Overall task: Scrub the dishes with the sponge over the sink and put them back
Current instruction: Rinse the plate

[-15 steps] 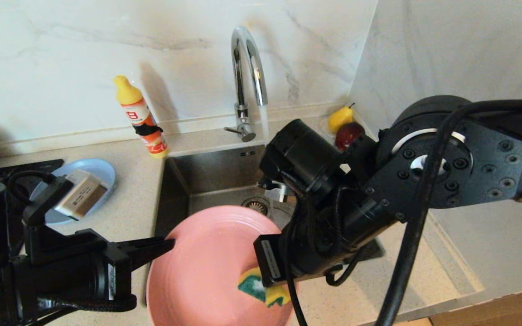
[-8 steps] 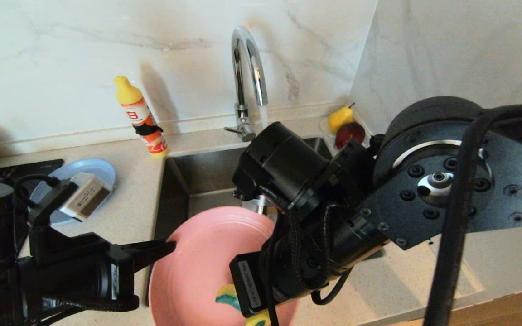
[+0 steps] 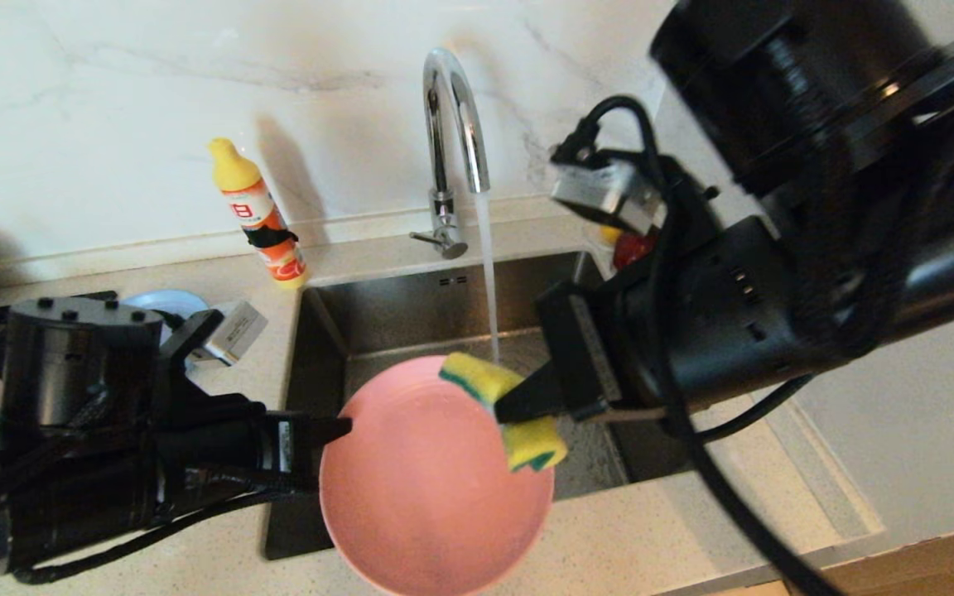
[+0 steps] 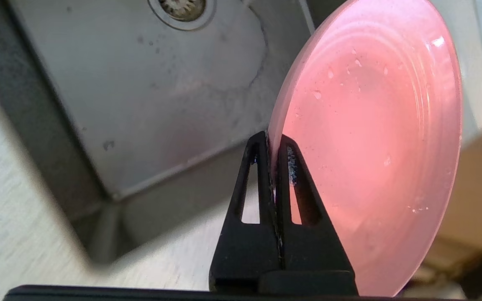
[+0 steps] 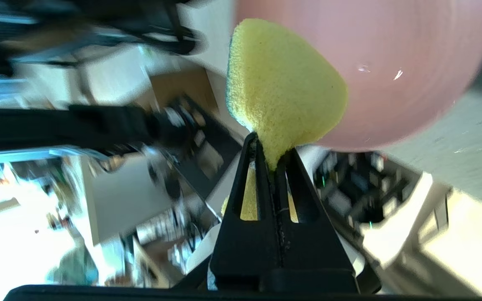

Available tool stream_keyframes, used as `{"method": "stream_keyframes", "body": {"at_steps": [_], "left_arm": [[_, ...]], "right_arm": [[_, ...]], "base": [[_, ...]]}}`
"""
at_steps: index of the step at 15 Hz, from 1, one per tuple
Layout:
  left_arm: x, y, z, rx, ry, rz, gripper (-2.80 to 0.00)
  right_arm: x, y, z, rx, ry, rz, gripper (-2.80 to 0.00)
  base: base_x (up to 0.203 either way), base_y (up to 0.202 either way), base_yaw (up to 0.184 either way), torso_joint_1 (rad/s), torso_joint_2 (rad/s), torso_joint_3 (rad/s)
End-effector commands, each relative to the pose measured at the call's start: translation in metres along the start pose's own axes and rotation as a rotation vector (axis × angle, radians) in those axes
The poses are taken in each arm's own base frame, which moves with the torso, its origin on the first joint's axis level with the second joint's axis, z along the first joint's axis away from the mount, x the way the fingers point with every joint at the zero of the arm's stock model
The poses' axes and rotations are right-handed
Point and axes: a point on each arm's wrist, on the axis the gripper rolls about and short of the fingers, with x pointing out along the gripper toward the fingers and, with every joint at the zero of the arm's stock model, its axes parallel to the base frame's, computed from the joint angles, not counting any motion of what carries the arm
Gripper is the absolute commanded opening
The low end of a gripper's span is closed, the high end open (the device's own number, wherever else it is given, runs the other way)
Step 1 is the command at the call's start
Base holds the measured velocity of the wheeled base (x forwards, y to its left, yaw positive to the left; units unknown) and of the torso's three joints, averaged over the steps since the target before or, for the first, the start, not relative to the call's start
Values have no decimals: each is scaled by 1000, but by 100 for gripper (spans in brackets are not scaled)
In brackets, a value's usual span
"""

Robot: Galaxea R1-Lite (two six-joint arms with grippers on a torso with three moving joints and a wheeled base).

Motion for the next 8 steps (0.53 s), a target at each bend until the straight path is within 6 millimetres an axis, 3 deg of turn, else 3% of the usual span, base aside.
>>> {"method": "stream_keyframes", "body": {"at_steps": [1,4,8], "left_arm": [[40,3,5,-58,40,27,-280],[76,2,21,-123,11,31,-280],[121,1,43,-138,-34,49,-280]], "right_arm": [[-59,-5,3,13,-133,32,-280],[-88,-18,3,44,-204,15,-280],[-102,-36,-9,87,-216,-35,-280]], "base": [[0,0,0,0,0,0],[0,0,0,0,0,0],[0,0,0,0,0,0]]}}
